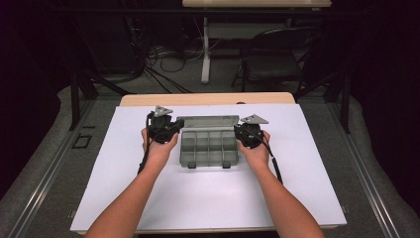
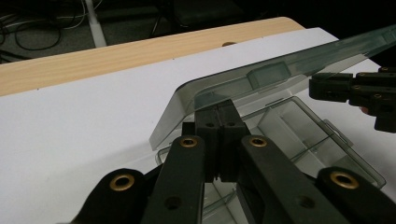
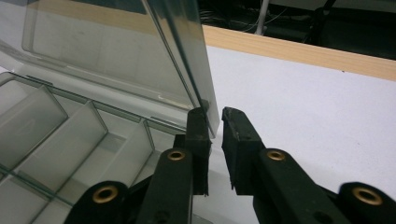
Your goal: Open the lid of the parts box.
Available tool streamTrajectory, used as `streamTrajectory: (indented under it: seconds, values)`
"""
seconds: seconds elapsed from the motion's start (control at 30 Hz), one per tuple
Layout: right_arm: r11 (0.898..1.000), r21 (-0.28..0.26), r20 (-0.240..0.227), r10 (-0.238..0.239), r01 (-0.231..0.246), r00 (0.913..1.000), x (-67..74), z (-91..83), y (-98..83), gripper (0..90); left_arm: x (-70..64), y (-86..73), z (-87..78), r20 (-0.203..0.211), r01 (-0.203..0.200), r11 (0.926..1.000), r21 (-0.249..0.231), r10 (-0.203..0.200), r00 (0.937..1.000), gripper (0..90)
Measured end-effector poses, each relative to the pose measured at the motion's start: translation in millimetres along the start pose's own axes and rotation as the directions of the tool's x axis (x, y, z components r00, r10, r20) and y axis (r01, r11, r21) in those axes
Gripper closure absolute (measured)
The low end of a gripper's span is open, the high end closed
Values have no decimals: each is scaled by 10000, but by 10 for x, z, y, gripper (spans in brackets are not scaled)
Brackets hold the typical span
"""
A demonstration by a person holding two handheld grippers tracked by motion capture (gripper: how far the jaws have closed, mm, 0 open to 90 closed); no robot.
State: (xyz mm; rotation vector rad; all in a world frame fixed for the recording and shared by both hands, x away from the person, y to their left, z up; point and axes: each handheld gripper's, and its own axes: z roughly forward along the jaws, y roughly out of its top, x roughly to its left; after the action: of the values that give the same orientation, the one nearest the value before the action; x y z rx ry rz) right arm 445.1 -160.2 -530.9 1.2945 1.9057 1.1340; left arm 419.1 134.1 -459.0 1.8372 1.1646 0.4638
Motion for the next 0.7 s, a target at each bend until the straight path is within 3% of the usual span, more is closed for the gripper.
streamTrajectory:
  seconds: [0.43,0.7]
  values:
    - [9993,14,92,368,-368,9993,28,8,8,868,-17,-43,-1,167,-167,9997,166,165,9997,822]
    - [9992,74,74,386,-387,9992,33,-2,10,873,-39,-176,44,150,-304,9974,658,295,9995,664]
